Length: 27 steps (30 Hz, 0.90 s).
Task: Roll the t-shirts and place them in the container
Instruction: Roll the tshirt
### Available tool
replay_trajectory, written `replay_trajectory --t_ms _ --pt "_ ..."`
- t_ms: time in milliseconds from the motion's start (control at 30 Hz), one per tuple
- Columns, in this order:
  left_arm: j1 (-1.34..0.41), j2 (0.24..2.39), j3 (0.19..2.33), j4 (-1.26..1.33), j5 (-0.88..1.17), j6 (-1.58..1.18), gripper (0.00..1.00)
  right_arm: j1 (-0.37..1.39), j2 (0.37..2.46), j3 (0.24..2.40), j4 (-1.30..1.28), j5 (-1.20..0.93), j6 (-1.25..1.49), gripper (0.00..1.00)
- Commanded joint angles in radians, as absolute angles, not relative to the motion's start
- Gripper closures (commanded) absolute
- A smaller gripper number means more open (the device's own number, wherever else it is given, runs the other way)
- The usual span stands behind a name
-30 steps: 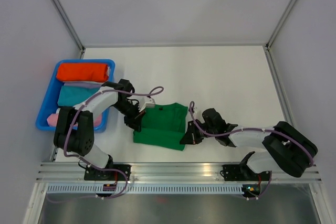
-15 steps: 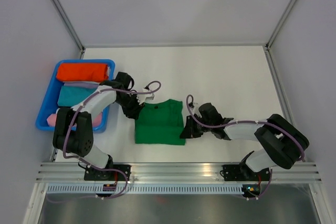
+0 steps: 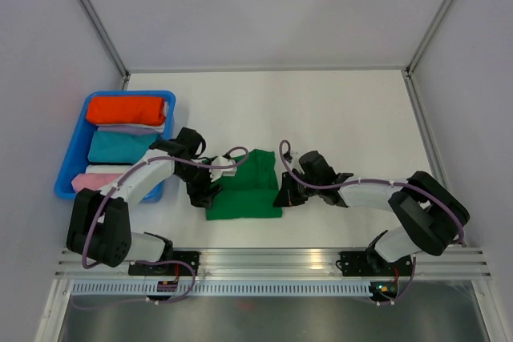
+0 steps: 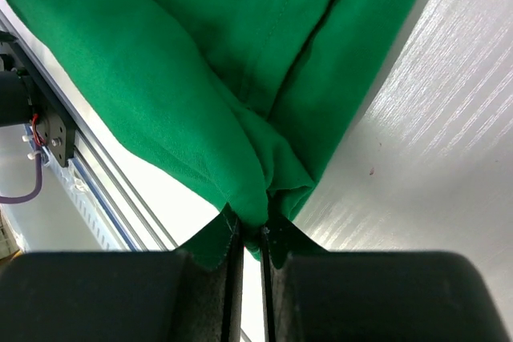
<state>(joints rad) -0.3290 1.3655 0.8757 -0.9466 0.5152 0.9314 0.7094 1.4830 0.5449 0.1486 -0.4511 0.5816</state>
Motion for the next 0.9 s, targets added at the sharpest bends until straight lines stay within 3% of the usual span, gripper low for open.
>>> replay_trajectory --t_ms 0,200,367,400,467,667,867 --pt "-0.336 1.367 0.847 -0.827 0.531 0.901 0.28 0.704 1.505 0.580 0.155 -0.462 0.552 0.88" --pt "-0.336 1.356 0.812 -0.769 0.558 0.865 0.31 0.706 1.506 0.575 0.149 -0.462 0.534 0.89" --pt "-0.336 1.347 0.761 -0.773 0.594 0.848 0.71 0.704 1.486 0.572 0.130 -0.466 0.511 0.95" --pt "-0.336 1.344 0.756 -0.785 0.594 0.844 0.86 0.704 1.480 0.571 0.121 -0.471 0.512 0.97" --pt "-0.334 1.318 0.747 -0.805 0.600 0.839 0.97 0.710 1.445 0.566 0.083 -0.483 0.526 1.00" --pt "-0.334 1.238 0.767 -0.920 0.635 0.828 0.98 0.853 1.302 0.551 0.059 -0.515 0.618 1.00" --pt "-0.308 1.288 0.762 -0.893 0.565 0.804 0.98 0.790 1.385 0.563 0.078 -0.549 0.638 1.00"
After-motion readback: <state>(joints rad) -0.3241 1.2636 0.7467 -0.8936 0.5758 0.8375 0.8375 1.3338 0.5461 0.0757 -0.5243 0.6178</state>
